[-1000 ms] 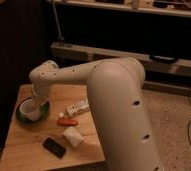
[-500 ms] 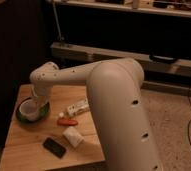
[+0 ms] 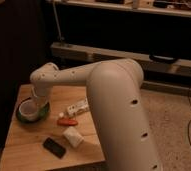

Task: Place the ceramic cup in the ceramic bowl

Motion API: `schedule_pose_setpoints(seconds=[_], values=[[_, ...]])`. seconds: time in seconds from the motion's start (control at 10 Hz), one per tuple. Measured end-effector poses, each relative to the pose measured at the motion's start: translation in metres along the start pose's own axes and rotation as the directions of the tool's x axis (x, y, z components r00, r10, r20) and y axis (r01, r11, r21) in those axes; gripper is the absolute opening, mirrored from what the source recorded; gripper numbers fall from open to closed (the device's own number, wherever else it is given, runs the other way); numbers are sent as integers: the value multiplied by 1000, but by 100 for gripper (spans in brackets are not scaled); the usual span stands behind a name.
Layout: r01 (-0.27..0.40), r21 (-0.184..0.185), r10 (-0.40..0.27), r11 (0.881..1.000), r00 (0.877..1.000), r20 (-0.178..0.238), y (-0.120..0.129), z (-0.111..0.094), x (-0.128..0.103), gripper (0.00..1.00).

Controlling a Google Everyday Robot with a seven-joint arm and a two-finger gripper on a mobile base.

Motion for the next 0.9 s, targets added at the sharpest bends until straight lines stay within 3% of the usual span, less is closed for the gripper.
schedule_pose_setpoints(seconds=[0.9], values=[[13,-11,-14,1000,1000,-14,1,7,4,50]])
